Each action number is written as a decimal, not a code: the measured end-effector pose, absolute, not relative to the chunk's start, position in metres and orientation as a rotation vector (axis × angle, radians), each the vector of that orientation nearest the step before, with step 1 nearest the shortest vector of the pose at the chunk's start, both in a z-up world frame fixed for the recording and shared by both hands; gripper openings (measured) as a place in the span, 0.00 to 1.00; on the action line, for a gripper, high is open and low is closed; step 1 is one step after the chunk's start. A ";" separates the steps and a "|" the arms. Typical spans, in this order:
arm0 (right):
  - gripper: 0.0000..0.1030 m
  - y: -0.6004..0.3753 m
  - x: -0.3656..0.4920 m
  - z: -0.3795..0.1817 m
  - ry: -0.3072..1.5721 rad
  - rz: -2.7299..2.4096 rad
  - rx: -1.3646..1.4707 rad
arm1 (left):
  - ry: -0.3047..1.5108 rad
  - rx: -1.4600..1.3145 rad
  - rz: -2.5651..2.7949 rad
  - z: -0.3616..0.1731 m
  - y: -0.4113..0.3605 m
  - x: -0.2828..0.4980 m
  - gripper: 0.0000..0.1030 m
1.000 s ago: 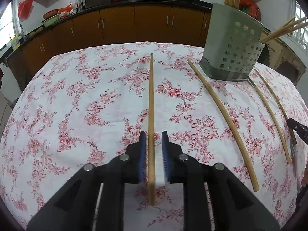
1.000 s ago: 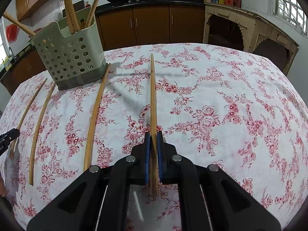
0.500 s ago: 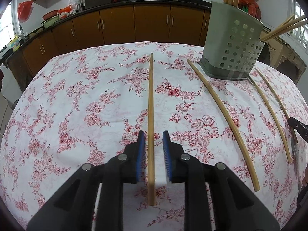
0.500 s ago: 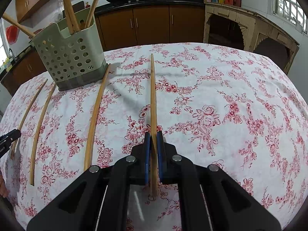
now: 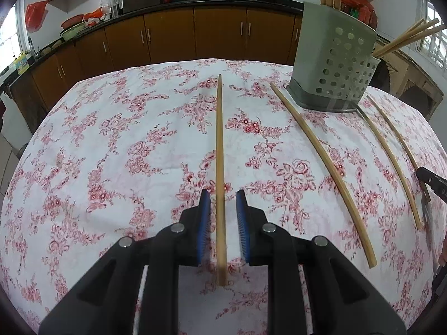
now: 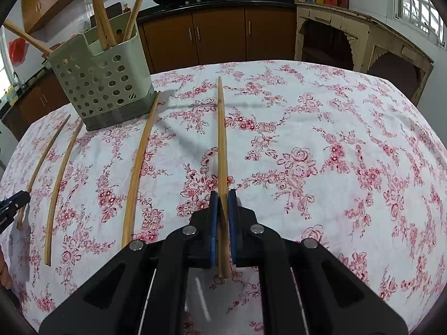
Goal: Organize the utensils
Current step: 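Lift the left tool's chopstick toward the holder while the right tool carries its own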
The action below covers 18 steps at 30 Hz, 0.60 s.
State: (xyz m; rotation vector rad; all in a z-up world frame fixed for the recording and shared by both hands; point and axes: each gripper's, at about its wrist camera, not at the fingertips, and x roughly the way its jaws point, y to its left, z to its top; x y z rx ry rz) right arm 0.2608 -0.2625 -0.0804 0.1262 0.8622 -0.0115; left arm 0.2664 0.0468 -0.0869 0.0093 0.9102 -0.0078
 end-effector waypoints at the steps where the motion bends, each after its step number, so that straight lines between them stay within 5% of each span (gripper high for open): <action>1: 0.08 -0.263 0.260 -0.081 0.862 -0.008 0.132 | 0.910 0.012 -0.009 -0.087 0.047 0.265 0.18; 3: 0.08 -0.265 0.258 -0.080 0.862 -0.003 0.138 | 0.910 0.012 -0.013 -0.086 0.046 0.263 0.08; 18: 0.07 -0.281 0.211 -0.008 0.619 -0.026 0.092 | 0.751 0.074 -0.026 -0.024 0.055 0.225 0.07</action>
